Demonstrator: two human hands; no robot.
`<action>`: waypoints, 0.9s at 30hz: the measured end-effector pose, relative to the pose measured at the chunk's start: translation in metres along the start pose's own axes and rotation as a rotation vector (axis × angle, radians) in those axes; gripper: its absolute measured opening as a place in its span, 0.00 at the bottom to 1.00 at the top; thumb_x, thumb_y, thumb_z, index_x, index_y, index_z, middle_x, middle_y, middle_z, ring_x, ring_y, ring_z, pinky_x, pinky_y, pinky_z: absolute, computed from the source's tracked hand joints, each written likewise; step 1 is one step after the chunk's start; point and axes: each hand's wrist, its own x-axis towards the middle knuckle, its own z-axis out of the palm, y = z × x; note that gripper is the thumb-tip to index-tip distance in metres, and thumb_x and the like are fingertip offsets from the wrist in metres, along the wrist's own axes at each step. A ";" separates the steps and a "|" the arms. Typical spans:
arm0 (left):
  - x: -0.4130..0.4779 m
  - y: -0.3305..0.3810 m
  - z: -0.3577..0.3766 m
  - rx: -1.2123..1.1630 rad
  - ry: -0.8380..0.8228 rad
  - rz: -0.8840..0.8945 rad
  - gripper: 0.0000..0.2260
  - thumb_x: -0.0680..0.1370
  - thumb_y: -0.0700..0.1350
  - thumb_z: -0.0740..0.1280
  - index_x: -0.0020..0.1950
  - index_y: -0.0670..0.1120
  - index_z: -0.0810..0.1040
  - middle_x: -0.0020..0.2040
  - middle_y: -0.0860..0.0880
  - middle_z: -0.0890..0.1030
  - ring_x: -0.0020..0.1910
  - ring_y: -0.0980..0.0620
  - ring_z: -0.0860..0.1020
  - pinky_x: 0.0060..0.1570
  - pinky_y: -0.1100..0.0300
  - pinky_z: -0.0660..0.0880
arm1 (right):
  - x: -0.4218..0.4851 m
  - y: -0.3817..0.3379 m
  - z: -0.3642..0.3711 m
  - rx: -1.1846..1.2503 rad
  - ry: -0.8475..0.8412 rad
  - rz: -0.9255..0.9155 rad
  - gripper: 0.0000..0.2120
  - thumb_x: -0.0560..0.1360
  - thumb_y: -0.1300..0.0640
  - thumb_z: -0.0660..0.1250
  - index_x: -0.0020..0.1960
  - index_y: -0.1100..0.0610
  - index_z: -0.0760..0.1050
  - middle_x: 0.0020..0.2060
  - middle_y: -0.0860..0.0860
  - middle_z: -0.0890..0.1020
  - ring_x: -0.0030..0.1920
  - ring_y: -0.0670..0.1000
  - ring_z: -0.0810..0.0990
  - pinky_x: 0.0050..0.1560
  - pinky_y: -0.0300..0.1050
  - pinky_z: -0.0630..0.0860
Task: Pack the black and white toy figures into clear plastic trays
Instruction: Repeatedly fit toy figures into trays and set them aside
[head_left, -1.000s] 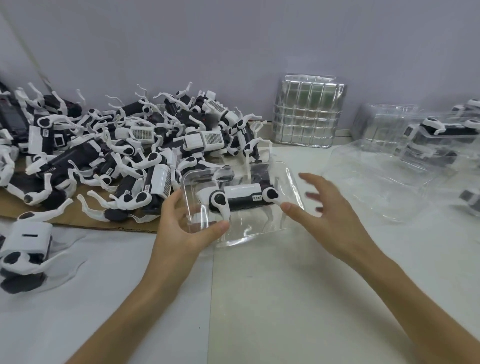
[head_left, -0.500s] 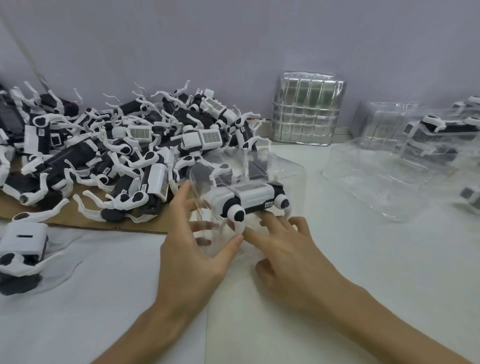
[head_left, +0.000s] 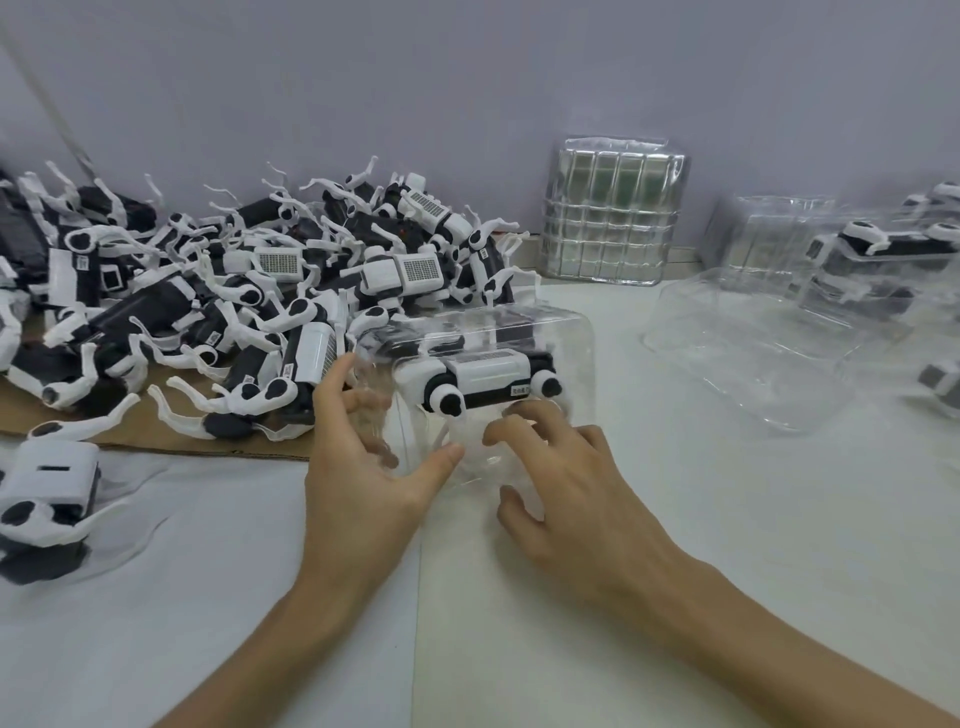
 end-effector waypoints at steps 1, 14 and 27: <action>0.003 -0.001 -0.001 -0.034 -0.003 -0.041 0.44 0.61 0.57 0.82 0.70 0.63 0.59 0.56 0.57 0.74 0.44 0.56 0.76 0.43 0.65 0.72 | 0.000 0.001 -0.001 -0.006 0.003 -0.008 0.18 0.72 0.58 0.65 0.61 0.49 0.71 0.64 0.48 0.72 0.49 0.44 0.73 0.58 0.41 0.62; 0.010 -0.010 -0.007 -0.254 -0.140 -0.245 0.39 0.62 0.63 0.74 0.71 0.60 0.68 0.66 0.59 0.76 0.64 0.58 0.75 0.65 0.48 0.73 | 0.003 0.019 -0.028 0.017 0.250 -0.324 0.04 0.71 0.56 0.72 0.45 0.53 0.83 0.38 0.43 0.81 0.41 0.47 0.76 0.58 0.43 0.66; 0.008 -0.004 -0.008 -0.396 -0.098 -0.206 0.28 0.66 0.47 0.72 0.66 0.59 0.76 0.56 0.56 0.83 0.52 0.56 0.83 0.48 0.53 0.78 | 0.001 0.129 -0.096 -0.172 0.358 0.738 0.20 0.71 0.63 0.68 0.60 0.46 0.78 0.57 0.51 0.80 0.60 0.55 0.74 0.60 0.50 0.60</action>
